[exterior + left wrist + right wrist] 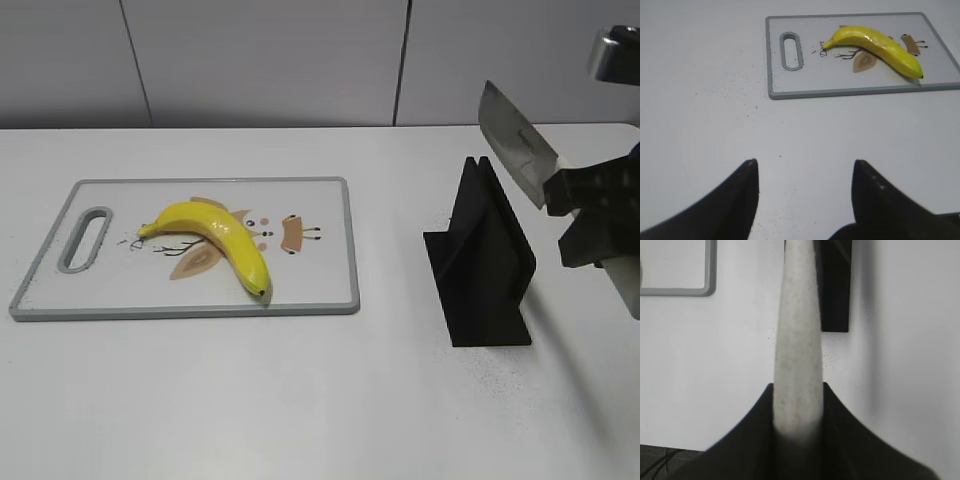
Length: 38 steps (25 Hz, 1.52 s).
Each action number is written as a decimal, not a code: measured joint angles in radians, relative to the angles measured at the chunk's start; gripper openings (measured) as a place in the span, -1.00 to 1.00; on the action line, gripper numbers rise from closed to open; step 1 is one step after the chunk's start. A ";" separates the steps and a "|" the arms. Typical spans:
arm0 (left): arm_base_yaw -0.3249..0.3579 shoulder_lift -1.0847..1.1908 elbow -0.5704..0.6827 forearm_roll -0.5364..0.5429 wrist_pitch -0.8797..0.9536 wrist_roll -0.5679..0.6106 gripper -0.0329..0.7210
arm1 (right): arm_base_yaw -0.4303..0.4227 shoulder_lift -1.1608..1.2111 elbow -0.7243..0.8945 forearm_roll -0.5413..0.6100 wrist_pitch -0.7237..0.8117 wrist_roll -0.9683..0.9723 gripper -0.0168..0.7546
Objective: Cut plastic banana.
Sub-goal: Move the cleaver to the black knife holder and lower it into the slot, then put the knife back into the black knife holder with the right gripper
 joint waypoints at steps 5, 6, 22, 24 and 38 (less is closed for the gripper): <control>0.001 -0.004 0.000 0.002 0.001 -0.003 0.62 | 0.000 0.000 0.009 -0.003 -0.007 0.003 -0.54; 0.001 -0.004 0.001 0.004 -0.007 -0.003 0.62 | 0.000 0.000 0.009 -0.003 -0.012 0.003 -0.54; 0.002 -0.004 0.036 0.023 -0.094 -0.026 0.54 | 0.000 0.129 0.009 -0.055 -0.088 0.008 -0.54; 0.002 -0.004 0.036 0.024 -0.094 -0.026 0.54 | 0.000 0.145 0.009 -0.055 -0.092 0.008 -0.54; 0.002 -0.004 0.036 0.024 -0.094 -0.026 0.52 | 0.000 0.227 0.009 -0.037 -0.110 0.006 -0.26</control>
